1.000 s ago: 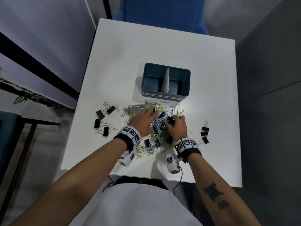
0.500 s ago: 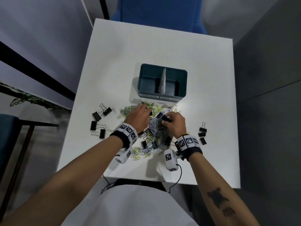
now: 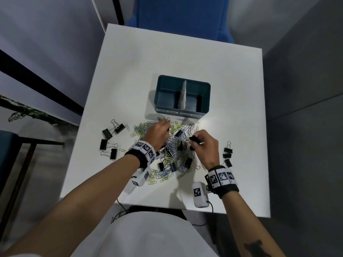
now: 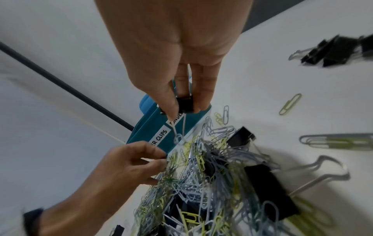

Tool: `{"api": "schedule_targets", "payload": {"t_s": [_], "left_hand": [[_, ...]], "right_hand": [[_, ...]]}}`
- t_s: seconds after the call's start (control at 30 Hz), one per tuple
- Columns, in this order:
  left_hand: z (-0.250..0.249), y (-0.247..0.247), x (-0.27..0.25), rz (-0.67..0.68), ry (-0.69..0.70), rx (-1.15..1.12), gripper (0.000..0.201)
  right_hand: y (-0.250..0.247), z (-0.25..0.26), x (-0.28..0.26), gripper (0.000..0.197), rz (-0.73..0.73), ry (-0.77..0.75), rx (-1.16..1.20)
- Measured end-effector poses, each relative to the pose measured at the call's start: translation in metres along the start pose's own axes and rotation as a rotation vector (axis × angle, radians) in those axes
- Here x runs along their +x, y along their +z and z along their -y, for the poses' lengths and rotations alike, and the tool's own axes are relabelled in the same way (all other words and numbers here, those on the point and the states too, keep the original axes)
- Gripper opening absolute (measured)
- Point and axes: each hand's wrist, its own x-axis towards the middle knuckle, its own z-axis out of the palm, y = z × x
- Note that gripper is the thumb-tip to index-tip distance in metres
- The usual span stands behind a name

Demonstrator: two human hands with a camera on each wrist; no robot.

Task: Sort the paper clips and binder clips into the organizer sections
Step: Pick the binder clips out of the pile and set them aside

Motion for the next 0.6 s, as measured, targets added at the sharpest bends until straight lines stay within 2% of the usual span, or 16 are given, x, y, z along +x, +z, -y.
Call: {"api": "schedule_targets", "payload": {"t_s": [0.07,0.23,0.3,0.4,0.47,0.6], "left_hand": [[0.002,-0.005,-0.003,-0.033,-0.052,-0.110,0.022],[0.005,-0.022,-0.011,-0.082,-0.294,-0.447,0.033],[0.006,-0.029,-0.014,-0.072,-0.297,-0.499,0.035],[0.011,-0.042,-0.022,-0.091,-0.246,-0.431,0.031],[0.023,-0.052,-0.028,-0.121,-0.263,-0.337,0.027],[0.066,-0.075,-0.043,-0.151,-0.473,-0.055,0.024]], "right_hand": [[-0.003,-0.003,-0.001,0.023,0.005,0.028,0.057],[-0.009,-0.007,0.000,0.018,-0.013,0.121,0.058],[-0.011,-0.007,0.000,0.018,-0.001,0.130,0.054],[-0.014,-0.008,0.002,0.017,-0.003,0.150,0.091],[-0.018,-0.008,0.003,0.016,-0.012,0.159,0.092],[-0.023,-0.013,0.001,0.015,-0.001,0.151,0.066]]}}
